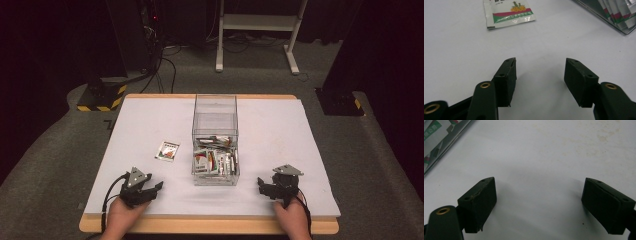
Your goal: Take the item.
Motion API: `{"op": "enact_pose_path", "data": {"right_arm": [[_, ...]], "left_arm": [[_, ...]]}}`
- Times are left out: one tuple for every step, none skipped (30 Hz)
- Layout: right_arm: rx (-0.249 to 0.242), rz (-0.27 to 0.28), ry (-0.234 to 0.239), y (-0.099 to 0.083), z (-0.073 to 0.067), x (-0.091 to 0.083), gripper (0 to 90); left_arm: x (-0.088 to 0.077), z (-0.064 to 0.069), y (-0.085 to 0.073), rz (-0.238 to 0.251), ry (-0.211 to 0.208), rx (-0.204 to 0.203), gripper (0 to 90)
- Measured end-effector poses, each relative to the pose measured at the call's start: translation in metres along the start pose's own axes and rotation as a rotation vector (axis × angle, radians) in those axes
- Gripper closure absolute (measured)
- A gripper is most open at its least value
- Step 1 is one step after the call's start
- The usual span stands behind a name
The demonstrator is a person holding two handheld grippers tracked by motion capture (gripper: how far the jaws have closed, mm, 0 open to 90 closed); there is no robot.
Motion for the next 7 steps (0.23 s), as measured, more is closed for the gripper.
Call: {"op": "enact_pose_path", "data": {"right_arm": [[0.0,0.0,0.0,0.0,0.0,0.0,12.6],[0.0,0.0,0.0,0.0,0.0001,0.0,12.7],[0.0,-0.002,0.0,0.0,0.0001,-0.0001,12.7],[0.002,-0.003,0.002,-0.0001,0.0,-0.0002,12.7],[0.002,-0.002,0.001,-0.0001,0.0001,-0.0001,12.7],[0.002,-0.003,0.002,-0.0001,0.0001,-0.0001,12.7],[0.002,-0.002,0.001,-0.0001,0.0001,-0.0001,12.7]], "left_arm": [[0.0009,-0.0001,-0.0002,-0.006,0.0,-0.001,42.4],[0.0008,-0.0003,-0.0004,-0.005,0.001,-0.005,42.1],[0.0009,-0.0003,-0.0005,-0.003,0.0,-0.009,42.2],[0.0008,-0.0003,-0.0007,-0.001,0.0,-0.012,42.3],[0.0008,-0.0002,-0.0009,-0.001,0.001,-0.012,42.4],[0.0008,0.0001,-0.001,0.0,0.003,-0.012,42.3],[0.0008,0.0003,-0.0011,0.001,0.005,-0.011,42.3]]}}
Point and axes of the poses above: each handheld gripper's, and its own axes: x roughly forward along the jaws, y roughly out of its top, z roughly to its right, the point moved 5 cm from there along x, roughly forward along the jaws, and after that the axes turned 5 degrees about y, right-handed, at the moved point
